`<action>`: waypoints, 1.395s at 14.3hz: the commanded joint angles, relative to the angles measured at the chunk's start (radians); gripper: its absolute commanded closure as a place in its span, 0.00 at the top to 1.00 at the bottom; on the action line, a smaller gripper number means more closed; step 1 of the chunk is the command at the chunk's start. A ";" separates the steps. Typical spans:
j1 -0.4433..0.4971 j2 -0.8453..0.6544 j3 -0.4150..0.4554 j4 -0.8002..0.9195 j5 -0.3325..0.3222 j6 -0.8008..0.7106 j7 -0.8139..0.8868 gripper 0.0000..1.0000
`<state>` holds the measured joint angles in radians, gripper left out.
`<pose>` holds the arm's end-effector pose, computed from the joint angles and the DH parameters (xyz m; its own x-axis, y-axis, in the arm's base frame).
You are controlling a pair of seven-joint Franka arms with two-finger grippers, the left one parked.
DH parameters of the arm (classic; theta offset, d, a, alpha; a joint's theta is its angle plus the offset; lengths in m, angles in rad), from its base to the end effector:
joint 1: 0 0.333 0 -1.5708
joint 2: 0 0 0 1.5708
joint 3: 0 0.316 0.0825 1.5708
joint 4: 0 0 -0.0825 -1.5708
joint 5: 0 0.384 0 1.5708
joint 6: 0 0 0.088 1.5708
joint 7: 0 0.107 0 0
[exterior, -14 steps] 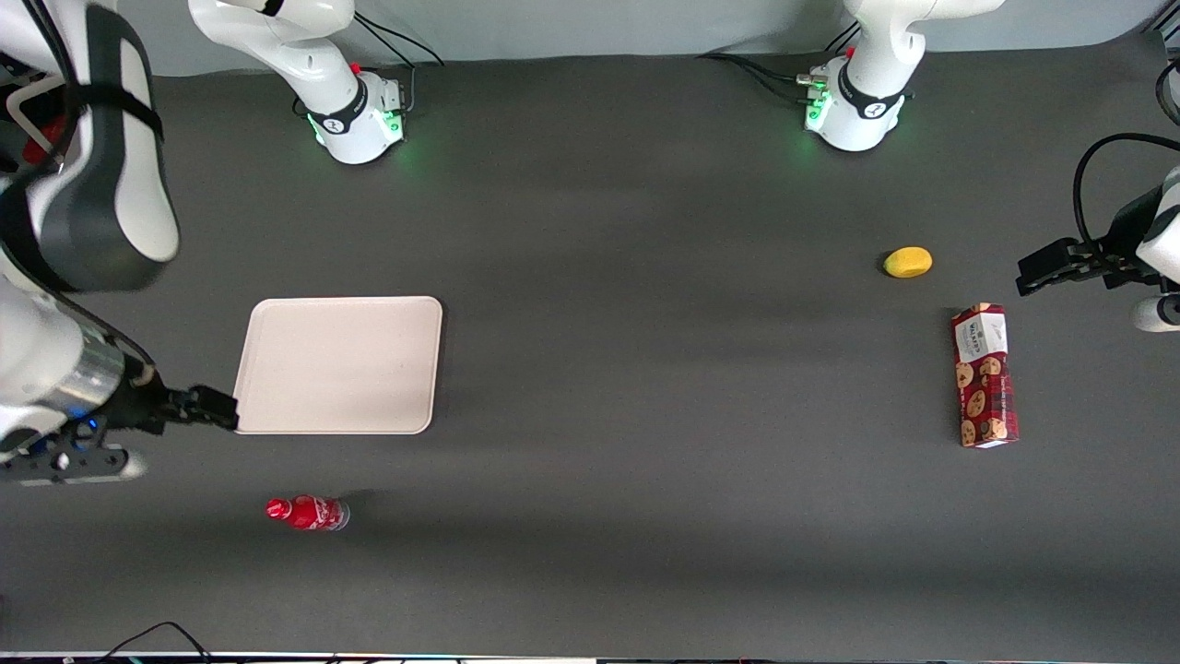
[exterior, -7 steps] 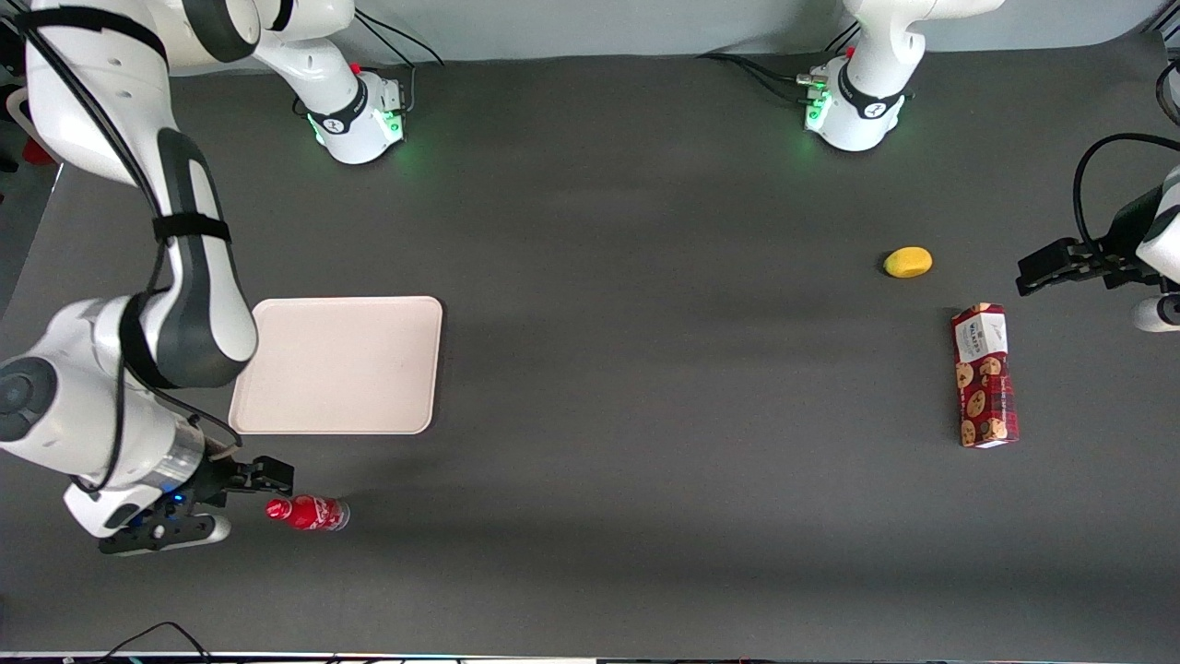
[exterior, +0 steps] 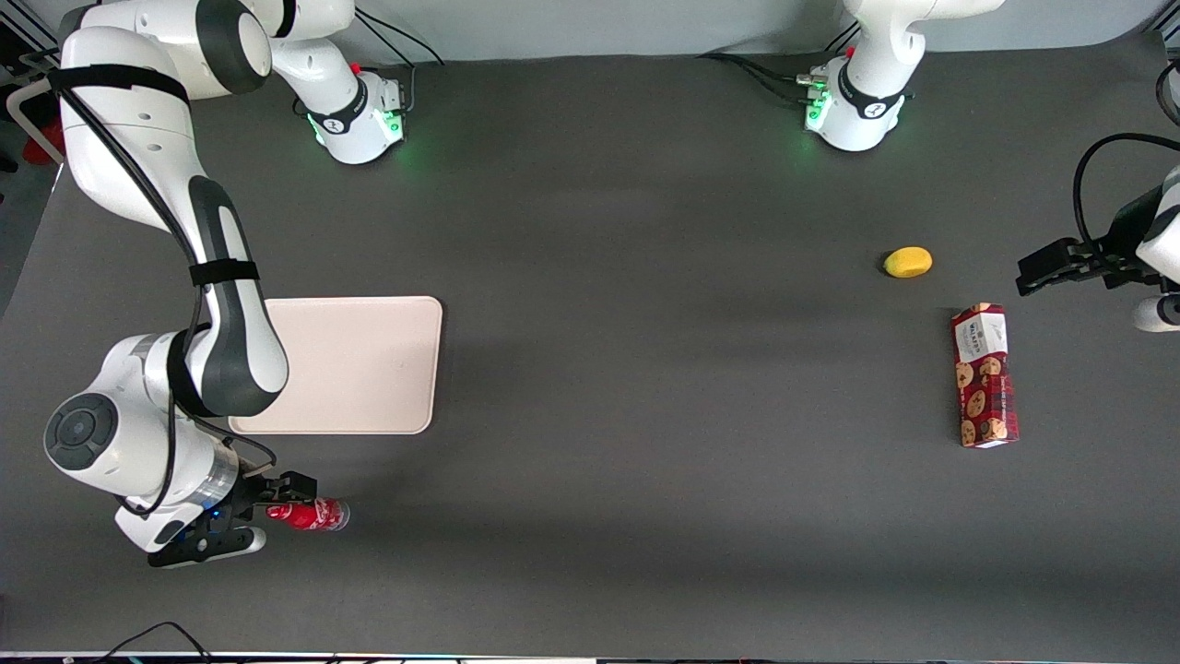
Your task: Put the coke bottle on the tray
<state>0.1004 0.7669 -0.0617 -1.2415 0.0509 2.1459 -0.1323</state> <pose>0.7620 0.0443 0.3221 0.9766 0.1652 0.1377 0.1647 -0.9862 0.0150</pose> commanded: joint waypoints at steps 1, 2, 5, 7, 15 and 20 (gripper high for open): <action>-0.005 0.025 -0.003 0.036 0.027 0.002 -0.035 0.98; -0.004 0.026 -0.003 0.036 0.027 0.002 -0.035 0.93; -0.005 0.031 -0.003 0.036 0.037 0.000 -0.036 0.71; -0.004 0.031 -0.001 0.037 0.037 0.000 -0.036 0.52; 0.009 -0.020 -0.009 0.045 0.017 -0.069 -0.043 0.02; 0.012 -0.184 0.002 0.077 -0.006 -0.294 -0.038 0.02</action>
<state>0.1089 0.6898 -0.0612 -1.1483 0.0535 1.9309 -0.1519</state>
